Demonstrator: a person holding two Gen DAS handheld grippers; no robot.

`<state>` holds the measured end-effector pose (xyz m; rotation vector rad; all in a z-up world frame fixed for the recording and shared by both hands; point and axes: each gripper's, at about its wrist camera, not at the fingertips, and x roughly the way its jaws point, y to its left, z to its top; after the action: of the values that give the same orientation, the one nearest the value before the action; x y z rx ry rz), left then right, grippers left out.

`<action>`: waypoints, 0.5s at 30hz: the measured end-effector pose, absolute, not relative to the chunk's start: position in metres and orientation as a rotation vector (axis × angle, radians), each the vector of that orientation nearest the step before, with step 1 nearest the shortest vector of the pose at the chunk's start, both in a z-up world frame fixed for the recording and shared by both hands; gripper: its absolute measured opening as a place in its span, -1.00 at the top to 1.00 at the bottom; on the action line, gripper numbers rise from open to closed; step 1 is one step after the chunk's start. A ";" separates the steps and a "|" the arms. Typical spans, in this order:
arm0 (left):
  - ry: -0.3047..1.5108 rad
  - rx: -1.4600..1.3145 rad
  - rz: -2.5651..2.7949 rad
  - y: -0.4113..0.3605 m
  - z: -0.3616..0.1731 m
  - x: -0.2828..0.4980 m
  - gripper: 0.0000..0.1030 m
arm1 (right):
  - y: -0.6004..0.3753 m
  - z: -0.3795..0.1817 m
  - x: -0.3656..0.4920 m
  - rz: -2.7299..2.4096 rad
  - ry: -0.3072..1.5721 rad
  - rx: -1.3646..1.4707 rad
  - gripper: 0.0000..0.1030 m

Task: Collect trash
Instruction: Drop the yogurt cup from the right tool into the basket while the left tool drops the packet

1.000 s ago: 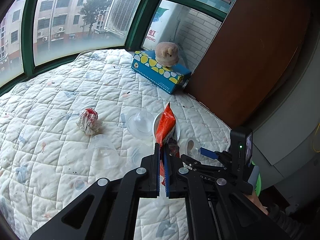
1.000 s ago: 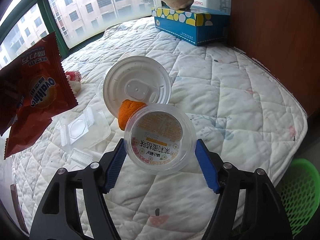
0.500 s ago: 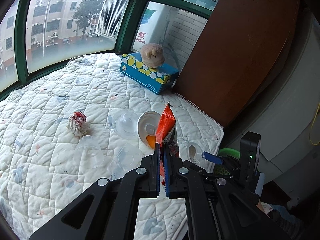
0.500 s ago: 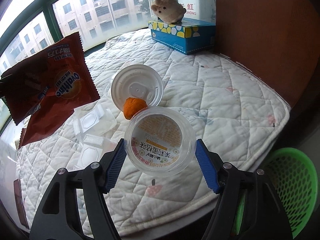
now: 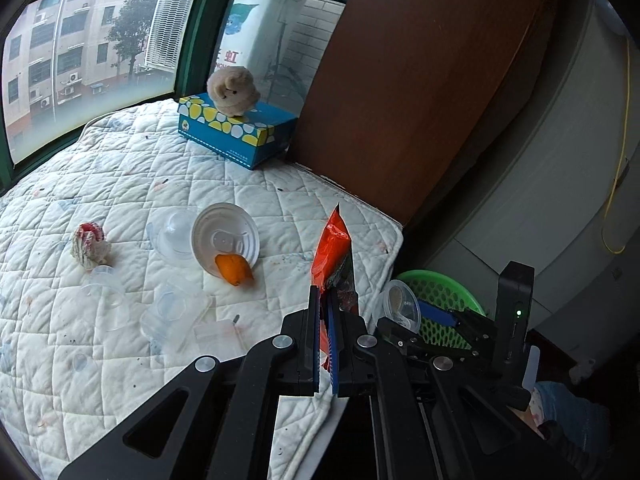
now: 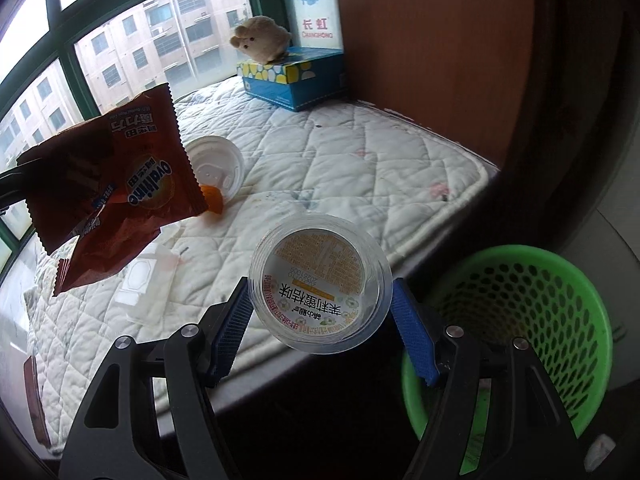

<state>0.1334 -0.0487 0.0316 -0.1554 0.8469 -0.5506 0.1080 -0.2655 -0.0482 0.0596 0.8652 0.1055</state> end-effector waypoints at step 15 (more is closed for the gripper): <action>0.925 -0.070 -0.686 -0.146 0.015 0.125 0.93 | -0.396 -0.073 0.061 -0.147 0.920 0.153 -0.45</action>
<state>0.1248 -0.1465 0.0147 -0.0700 0.9250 -0.6861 0.0614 -0.3961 -0.0732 0.1532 0.9200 -0.1473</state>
